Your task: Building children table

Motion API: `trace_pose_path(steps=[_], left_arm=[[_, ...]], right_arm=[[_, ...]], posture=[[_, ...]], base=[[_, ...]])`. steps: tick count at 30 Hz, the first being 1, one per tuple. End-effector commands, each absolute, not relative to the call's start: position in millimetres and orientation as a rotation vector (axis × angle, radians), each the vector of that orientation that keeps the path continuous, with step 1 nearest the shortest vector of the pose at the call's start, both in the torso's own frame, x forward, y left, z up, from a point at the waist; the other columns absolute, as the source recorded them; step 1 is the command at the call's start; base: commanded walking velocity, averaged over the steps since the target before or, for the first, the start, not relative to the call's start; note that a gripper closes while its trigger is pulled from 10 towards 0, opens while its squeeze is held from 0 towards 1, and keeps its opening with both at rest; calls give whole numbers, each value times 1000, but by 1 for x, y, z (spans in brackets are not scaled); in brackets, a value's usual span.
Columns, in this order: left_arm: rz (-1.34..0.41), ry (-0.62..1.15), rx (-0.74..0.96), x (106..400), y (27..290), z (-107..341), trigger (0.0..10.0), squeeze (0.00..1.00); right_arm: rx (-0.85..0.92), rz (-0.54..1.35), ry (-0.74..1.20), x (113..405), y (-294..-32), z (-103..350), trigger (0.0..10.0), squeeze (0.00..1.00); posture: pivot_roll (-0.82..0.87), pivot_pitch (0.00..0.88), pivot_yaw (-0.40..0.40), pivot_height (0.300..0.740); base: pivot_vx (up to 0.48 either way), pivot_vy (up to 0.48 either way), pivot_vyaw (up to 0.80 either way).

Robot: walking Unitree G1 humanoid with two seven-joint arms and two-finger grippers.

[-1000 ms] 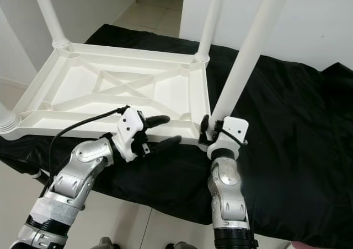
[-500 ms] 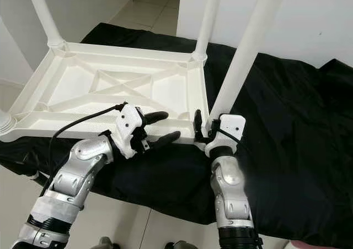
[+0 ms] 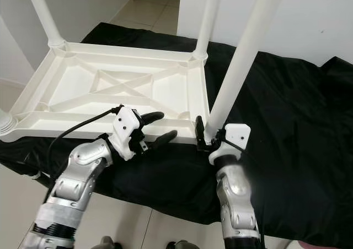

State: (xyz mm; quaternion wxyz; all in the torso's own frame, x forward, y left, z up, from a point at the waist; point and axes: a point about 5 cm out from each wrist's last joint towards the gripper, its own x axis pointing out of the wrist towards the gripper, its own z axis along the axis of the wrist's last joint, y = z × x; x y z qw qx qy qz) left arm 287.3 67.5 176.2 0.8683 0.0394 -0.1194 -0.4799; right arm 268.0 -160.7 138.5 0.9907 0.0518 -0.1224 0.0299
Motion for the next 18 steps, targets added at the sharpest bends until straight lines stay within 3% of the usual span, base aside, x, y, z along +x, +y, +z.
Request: trace_pose_path(steps=[1, 6, 10, 16, 18], left_arm=[[-556, -191, -4, 304, 87, 166, 10000, 0], [-488, -156, -51, 306, 93, 157, 10000, 0], [-405, -36, -202, 303, 95, 141, 10000, 0], [-322, -82, -106, 305, 104, 142, 10000, 0], [-260, -111, -87, 307, 118, 144, 10000, 0]], right_arm=[[108, 48, -249, 263, -161, 136, 10000, 0], [118, 27, -242, 260, -163, 133, 10000, 0], [128, -21, -234, 254, -167, 128, 10000, 0], [101, -16, -236, 248, -171, 125, 10000, 0], [94, -15, -241, 246, -173, 123, 10000, 0]], posture=[[-26, 112, -7, 740], [-28, 102, 5, 740], [-29, 98, 12, 740], [-18, 106, 13, 740], [-8, 114, 12, 740]], base=[[0, 0, 0], [0, 0, 0], [0, 0, 0], [0, 0, 0], [0, 0, 0]])
